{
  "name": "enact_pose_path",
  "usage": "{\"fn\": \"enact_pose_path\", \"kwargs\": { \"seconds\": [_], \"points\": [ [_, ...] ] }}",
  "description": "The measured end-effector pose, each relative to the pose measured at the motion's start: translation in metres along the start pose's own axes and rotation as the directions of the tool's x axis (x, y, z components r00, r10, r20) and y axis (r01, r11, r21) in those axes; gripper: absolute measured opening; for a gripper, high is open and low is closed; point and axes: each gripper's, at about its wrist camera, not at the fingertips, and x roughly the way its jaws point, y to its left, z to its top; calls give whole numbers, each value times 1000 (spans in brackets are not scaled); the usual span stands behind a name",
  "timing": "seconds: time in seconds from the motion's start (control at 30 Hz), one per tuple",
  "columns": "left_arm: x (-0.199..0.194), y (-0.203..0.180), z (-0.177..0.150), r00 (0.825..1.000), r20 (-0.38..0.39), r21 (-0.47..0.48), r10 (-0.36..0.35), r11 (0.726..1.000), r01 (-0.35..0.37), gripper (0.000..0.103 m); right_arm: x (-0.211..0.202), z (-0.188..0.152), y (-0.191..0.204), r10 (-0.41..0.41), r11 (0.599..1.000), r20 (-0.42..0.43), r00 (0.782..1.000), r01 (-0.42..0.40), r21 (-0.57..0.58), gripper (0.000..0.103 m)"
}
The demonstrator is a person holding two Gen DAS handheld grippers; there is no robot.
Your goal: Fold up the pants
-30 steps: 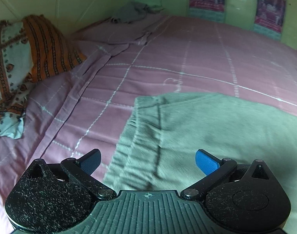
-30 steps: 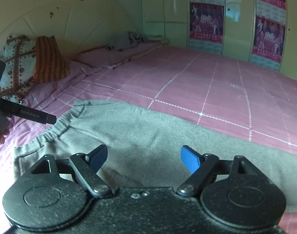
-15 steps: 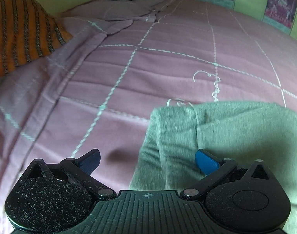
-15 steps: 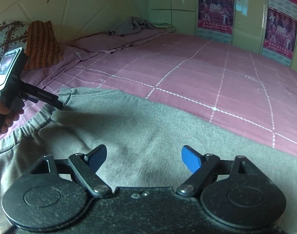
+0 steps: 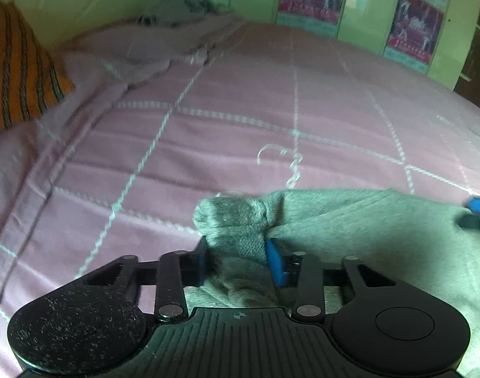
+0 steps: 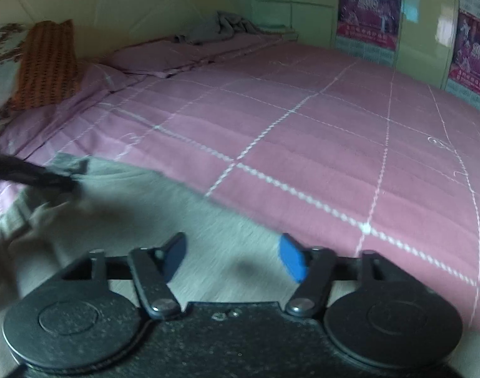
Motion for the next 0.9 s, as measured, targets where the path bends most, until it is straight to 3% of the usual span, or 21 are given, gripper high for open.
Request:
{"fn": "enact_pose_path", "kwargs": {
  "seconds": [0.13, 0.27, 0.3, 0.33, 0.37, 0.43, 0.57, 0.73, 0.9],
  "points": [
    [-22, 2, 2, 999, 38, 44, -21, 999, 19, 20, 21, 13, -9, 4, 1000, -33, 999, -4, 2, 55],
    [-27, 2, -3, 1000, 9, 102, 4, 995, -5, 15, 43, 12, -2, 36, 995, -125, 991, -48, -89, 56],
    [-26, 3, -3, 1000, 5, 98, 8, 995, -9, 15, 43, 11, 1, 70, 990, -142, 987, -86, -109, 41],
    [-26, 4, -3, 1000, 1, 88, 7, 996, -7, 15, 41, 10, 4, 95, 987, -150, 984, -113, -115, 19],
    [-27, 4, -2, 1000, 0, 76, 3, 997, -3, 15, 37, 9, 7, 109, 985, -155, 982, -128, -116, 12],
    [-29, 3, -4, 1000, -3, 67, -8, 998, 8, 15, 27, 4, 12, 110, 983, -148, 983, -130, -131, 7],
    [-36, 6, -6, 997, -5, 16, -77, 997, 77, 14, -14, -8, 21, 140, 981, -66, 988, -147, -125, 6],
    [-64, -2, -21, 994, -4, 85, -111, 990, 111, 12, -85, -32, 39, 181, 969, 13, 983, -176, -172, 6],
    [-98, -3, -44, 993, -7, 71, -114, 991, 114, 12, -154, -83, 69, 234, 947, -1, 972, -228, -228, 6]
  ]
}}
